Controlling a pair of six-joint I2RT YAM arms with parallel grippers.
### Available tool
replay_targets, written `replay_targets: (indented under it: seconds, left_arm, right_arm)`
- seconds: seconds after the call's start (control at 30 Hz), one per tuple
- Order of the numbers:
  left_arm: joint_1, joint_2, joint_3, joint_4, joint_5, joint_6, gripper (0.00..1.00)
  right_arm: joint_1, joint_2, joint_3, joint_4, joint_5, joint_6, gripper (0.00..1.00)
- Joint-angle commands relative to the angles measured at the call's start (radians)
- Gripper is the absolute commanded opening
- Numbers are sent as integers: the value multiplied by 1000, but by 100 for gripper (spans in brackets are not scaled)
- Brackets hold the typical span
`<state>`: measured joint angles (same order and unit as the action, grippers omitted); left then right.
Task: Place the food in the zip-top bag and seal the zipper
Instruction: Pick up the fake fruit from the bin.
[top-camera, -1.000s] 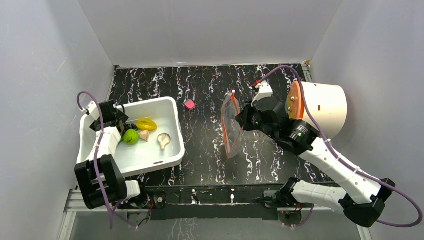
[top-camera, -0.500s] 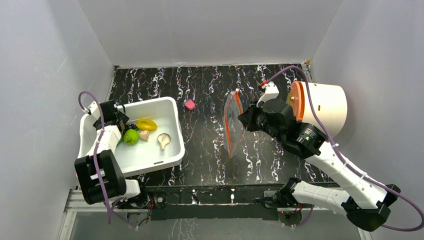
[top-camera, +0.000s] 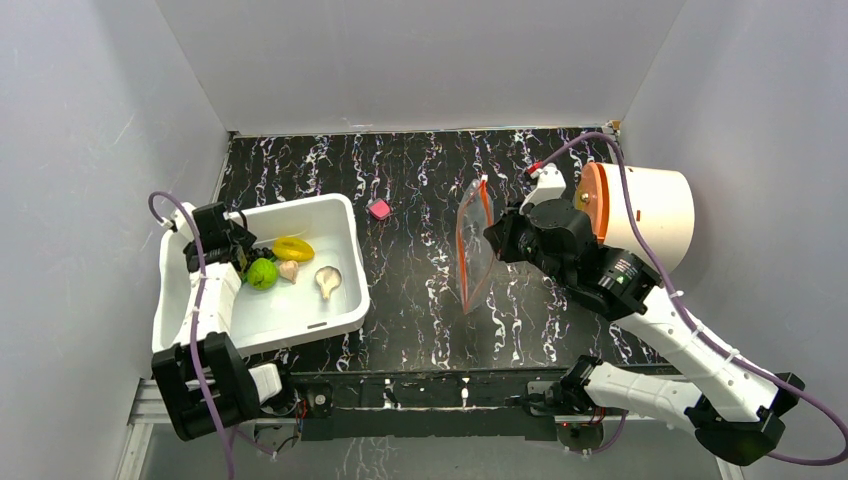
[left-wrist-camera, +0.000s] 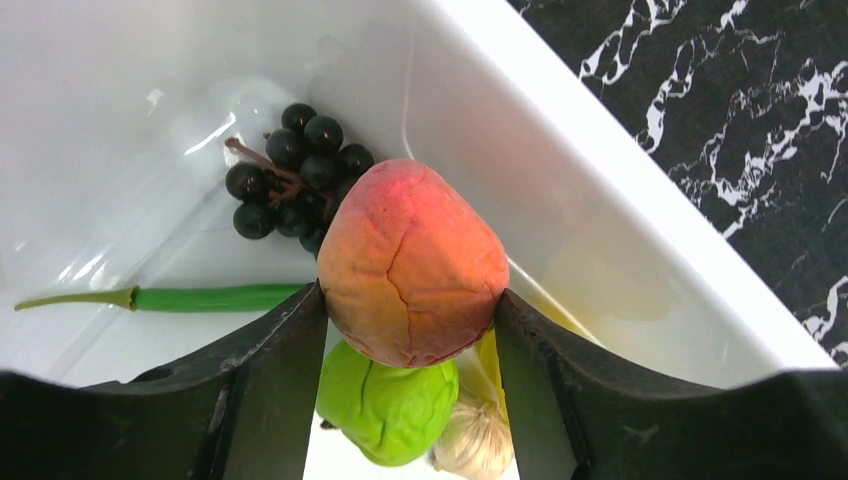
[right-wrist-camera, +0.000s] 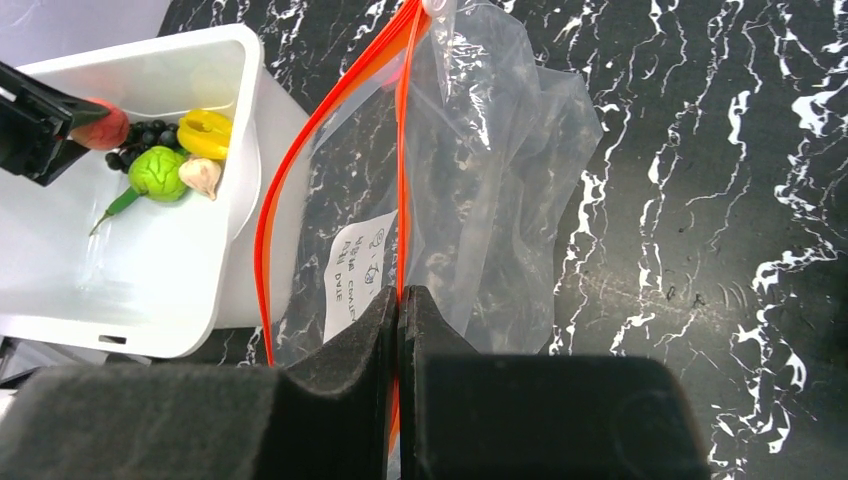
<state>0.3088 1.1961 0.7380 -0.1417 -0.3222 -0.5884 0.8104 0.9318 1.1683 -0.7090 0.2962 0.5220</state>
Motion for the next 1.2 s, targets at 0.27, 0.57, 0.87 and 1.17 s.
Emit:
replay_targets:
  seconds: [0.27, 0.57, 0.87, 1.17]
  left_arm:
    - [7, -147, 63, -214, 216, 83, 50]
    - [2, -293, 108, -311, 452, 145, 43]
    - [-59, -311, 205, -384, 672, 142, 42]
    - [-119, -319, 248, -369, 952, 65, 39]
  right_arm:
    - [-1, 2, 21, -16, 91, -51, 0]
    - [-1, 15, 81, -63, 220, -110, 0]
    - [-1, 76, 146, -123, 291, -116, 0]
    - [-1, 173, 38, 17, 187, -81, 0]
